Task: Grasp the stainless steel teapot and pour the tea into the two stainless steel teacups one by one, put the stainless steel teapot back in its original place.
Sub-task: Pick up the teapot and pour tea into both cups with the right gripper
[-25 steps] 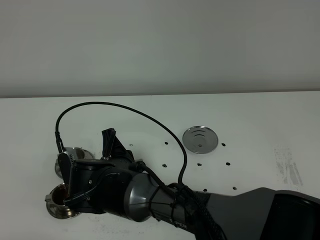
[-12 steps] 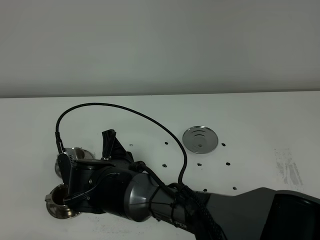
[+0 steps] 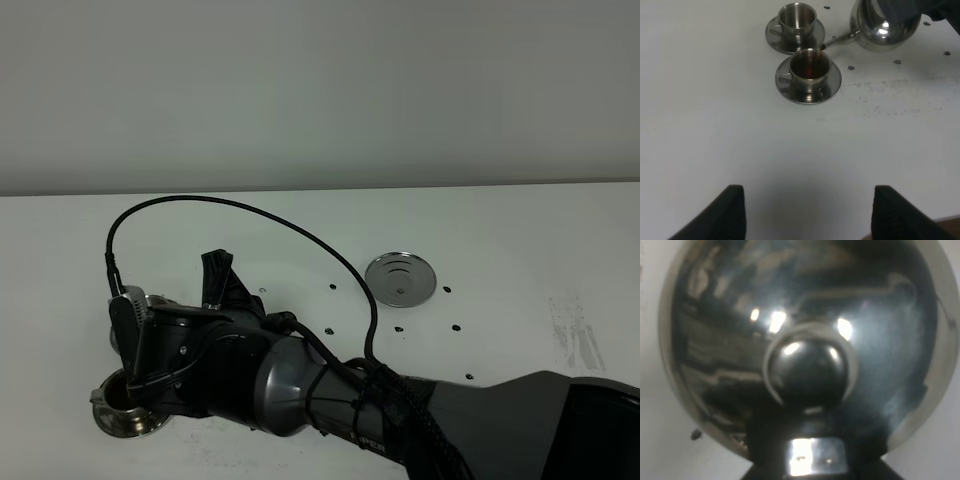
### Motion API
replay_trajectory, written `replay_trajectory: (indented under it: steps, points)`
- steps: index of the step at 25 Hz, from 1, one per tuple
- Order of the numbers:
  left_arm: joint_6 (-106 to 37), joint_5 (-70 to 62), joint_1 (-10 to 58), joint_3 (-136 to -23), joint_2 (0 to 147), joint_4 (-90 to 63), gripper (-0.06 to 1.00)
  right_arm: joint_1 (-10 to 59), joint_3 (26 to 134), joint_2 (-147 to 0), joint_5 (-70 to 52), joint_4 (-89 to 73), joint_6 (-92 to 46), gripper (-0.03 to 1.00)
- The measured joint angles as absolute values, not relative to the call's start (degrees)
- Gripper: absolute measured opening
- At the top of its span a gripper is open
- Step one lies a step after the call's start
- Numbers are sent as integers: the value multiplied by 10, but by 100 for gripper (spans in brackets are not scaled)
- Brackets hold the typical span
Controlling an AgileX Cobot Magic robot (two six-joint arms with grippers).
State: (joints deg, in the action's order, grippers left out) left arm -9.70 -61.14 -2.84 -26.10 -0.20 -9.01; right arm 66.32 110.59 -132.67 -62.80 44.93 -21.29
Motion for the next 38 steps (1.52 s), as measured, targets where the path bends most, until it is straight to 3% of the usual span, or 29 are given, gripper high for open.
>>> replay_trajectory:
  steps: [13, 23, 38]
  points:
    - [-97, -611, -28, -261, -2, -90, 54, 659, 1166, -1272, -689, 305, -242, 18]
    - [-97, -611, -28, -261, -2, -90, 54, 589, 1199, -1256, -711, 101, -241, 18]
    - [-97, -611, -28, -261, -2, -90, 54, 548, 1186, -1281, -709, 48, -159, 18]
